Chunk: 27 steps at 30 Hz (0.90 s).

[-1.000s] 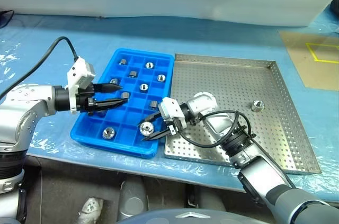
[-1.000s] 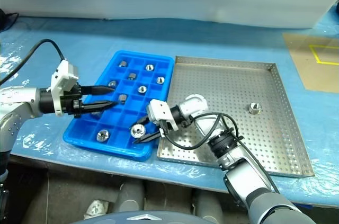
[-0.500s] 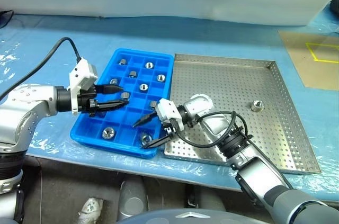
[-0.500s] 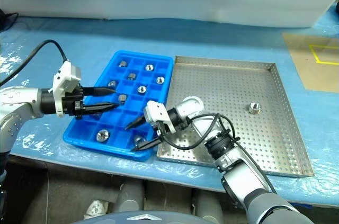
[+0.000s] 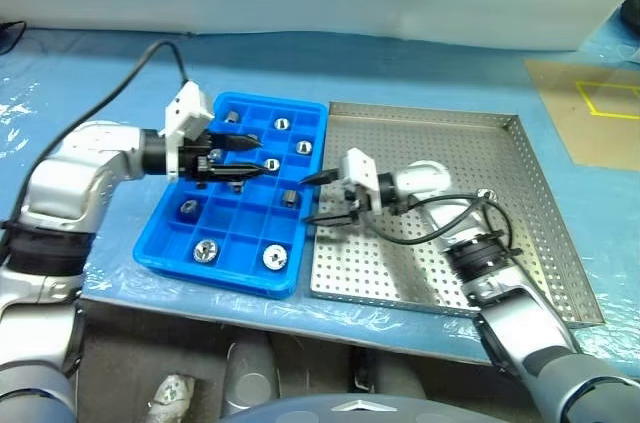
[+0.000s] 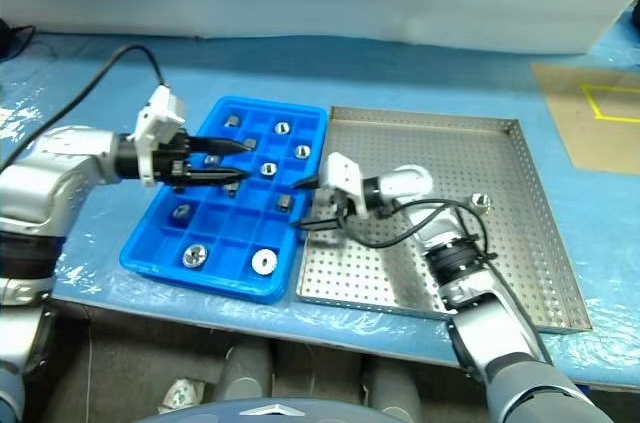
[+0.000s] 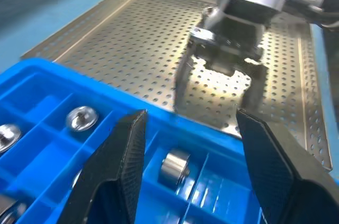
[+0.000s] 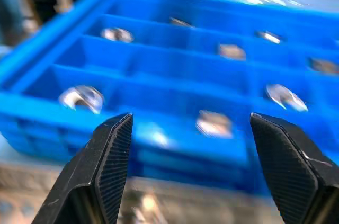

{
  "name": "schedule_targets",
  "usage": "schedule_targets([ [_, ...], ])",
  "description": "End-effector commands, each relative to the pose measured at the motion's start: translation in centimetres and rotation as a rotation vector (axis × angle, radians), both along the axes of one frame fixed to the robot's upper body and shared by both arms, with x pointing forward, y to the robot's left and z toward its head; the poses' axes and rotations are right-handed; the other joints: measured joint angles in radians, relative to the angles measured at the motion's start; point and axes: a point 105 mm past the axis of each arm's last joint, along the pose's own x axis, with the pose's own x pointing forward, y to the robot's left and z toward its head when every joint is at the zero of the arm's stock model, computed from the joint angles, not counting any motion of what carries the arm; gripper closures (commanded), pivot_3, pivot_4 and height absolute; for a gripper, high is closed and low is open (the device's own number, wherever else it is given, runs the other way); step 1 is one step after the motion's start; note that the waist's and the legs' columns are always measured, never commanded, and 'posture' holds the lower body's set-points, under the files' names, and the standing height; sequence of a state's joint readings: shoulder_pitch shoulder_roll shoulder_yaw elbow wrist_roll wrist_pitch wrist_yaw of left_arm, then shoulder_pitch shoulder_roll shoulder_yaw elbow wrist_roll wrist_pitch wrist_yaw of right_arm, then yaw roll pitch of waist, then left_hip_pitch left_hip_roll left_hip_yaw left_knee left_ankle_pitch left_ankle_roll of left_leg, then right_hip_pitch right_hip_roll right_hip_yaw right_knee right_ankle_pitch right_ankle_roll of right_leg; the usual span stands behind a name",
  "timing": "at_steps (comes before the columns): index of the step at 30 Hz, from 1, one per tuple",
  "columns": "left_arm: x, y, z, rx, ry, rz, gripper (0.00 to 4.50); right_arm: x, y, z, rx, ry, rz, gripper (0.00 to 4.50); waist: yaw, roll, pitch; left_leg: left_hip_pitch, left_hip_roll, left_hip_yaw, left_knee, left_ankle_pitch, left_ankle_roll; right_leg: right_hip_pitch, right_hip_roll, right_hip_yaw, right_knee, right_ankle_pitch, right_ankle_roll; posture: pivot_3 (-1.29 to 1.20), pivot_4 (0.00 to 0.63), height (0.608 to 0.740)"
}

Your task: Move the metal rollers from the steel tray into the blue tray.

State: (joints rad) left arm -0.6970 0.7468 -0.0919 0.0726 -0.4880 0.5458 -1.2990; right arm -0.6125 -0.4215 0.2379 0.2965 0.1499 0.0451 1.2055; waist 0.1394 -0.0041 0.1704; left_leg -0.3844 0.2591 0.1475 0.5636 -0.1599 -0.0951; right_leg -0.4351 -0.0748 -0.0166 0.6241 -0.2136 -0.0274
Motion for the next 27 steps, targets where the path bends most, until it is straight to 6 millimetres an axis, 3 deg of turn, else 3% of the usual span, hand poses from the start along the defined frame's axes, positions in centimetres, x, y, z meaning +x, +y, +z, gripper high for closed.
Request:
schedule_targets([
  [1, 0.4, -1.4, 0.6, 0.018, -0.036, -0.105, 1.68, 0.5, -3.1, 1.3, 0.032, -0.047, -0.138, 0.89, -0.011, 0.0, 0.0, 0.0, 0.0, 0.0, 0.0, 0.0, 0.0, 0.0, 0.0, 0.0, 0.0, 0.0, 0.0, -0.07, 0.15, 0.74],
  [5, 0.9, -3.5, 0.3, 0.024, -0.034, -0.212, 1.68, 0.9, -7.2, 1.5, 0.037, -0.064, -0.328, 0.89, -0.038, 0.0, 0.0, 0.0, -0.001, 0.001, 0.0, -0.001, 0.001, 0.0, 0.0, 0.001, 0.0, 0.0, 0.001, -0.18, 0.15, 0.74],
  [10, 1.0, -6.6, -0.1, 0.029, -0.025, -0.379, 1.68, -0.6, -11.6, 1.0, 0.021, -0.067, -0.513, 0.89, -0.071, 0.0, 0.0, 0.001, -0.002, 0.002, 0.001, -0.001, 0.002, 0.001, 0.001, 0.006, -0.001, 0.001, 0.002, -0.3, 0.15, 0.74],
  [17, 1.9, -10.5, 1.1, -0.02, -0.046, -0.476, 1.68, -1.0, -13.2, 1.2, 0.075, -0.124, -0.682, 0.89, -0.123, 0.0, 0.0, 0.004, -0.004, 0.006, 0.007, -0.004, 0.008, 0.003, 0.001, 0.013, -0.002, 0.004, 0.006, -0.37, 0.15, 0.74],
  [23, 3.2, -11.7, 3.4, -0.107, -0.016, -0.456, 1.68, -0.9, -13.7, 0.4, 0.072, -0.123, -0.728, 0.89, -0.143, 0.0, 0.0, 0.006, -0.007, 0.009, 0.01, -0.008, 0.014, 0.006, 0.0, 0.018, -0.004, 0.006, 0.009, -0.37, 0.15, 0.74],
  [26, 3.4, -11.8, 3.6, -0.118, 0.026, -0.449, 2.27, -0.5, -13.8, 0.1, 0.072, -0.119, -0.735, 0.87, -0.146, 0.0, 0.0, 0.005, -0.008, 0.009, 0.012, -0.009, 0.015, 0.006, 0.0, 0.019, -0.006, 0.006, 0.009, -0.36, 0.15, 0.74],
  [27, 3.5, -11.8, 3.4, -0.104, 0.029, -0.445, 2.27, -0.4, -13.8, 0.0, 0.072, -0.118, -0.736, 0.87, -0.146, 0.0, 0.0, 0.005, -0.008, 0.009, 0.012, -0.009, 0.015, 0.006, 0.0, 0.019, -0.006, 0.006, 0.009, -0.36, 0.15, 0.74],
])
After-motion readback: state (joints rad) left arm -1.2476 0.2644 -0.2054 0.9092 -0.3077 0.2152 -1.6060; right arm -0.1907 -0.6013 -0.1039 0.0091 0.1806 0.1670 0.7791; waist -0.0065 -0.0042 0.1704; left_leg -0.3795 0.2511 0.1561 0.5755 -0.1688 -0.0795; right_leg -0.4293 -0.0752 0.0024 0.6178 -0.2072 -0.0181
